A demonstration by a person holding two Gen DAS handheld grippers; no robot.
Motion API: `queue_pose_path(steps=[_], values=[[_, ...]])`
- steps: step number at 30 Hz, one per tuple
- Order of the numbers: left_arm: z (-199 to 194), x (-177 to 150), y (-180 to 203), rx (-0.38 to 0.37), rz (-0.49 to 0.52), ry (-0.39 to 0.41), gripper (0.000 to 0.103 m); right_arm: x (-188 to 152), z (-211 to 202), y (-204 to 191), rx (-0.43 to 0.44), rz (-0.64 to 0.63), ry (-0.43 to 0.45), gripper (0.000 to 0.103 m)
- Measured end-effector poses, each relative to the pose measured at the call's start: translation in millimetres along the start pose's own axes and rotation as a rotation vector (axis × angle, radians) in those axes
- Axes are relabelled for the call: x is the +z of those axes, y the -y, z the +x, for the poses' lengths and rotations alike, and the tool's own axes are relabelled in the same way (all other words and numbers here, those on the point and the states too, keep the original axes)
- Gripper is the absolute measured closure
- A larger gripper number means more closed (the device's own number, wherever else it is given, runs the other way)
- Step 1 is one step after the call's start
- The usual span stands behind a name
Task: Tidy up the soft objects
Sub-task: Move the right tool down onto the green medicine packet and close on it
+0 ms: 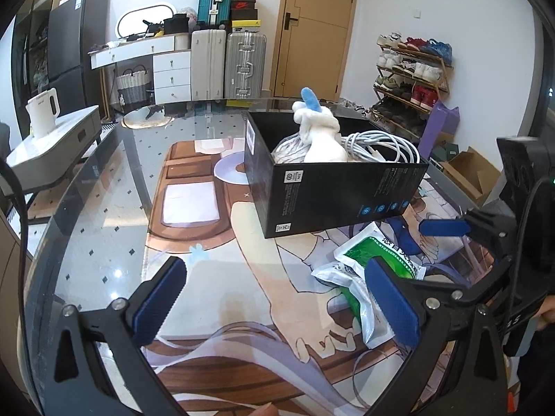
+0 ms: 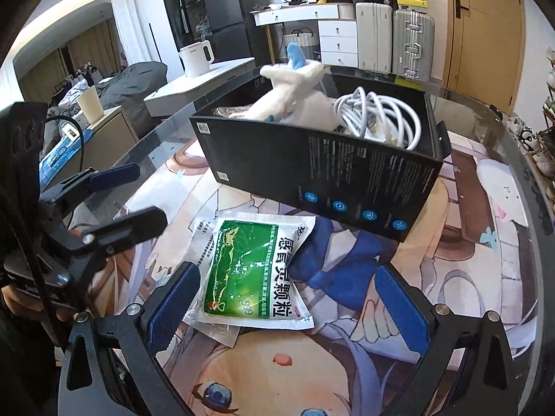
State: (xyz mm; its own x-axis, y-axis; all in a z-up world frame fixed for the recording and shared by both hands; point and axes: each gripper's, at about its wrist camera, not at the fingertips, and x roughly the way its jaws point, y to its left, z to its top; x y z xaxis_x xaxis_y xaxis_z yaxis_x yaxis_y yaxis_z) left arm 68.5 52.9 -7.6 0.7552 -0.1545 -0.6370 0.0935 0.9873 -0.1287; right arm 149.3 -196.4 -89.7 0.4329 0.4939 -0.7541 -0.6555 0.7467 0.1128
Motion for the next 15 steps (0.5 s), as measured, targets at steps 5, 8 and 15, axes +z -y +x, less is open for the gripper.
queue_pose_path(steps=[5,8,15], values=[[0,0,-4,-0.011,-0.014,0.004,0.0,-1,9,-4,0.002,-0.01,-0.016,0.001],[1,-1,-4,-0.019,-0.017,-0.002,0.0,-1,13,-10,-0.007,-0.027,-0.015,0.001],[1,-2,-4,-0.019,-0.011,-0.007,0.0,3,20,-14,-0.041,-0.014,-0.02,0.003]])
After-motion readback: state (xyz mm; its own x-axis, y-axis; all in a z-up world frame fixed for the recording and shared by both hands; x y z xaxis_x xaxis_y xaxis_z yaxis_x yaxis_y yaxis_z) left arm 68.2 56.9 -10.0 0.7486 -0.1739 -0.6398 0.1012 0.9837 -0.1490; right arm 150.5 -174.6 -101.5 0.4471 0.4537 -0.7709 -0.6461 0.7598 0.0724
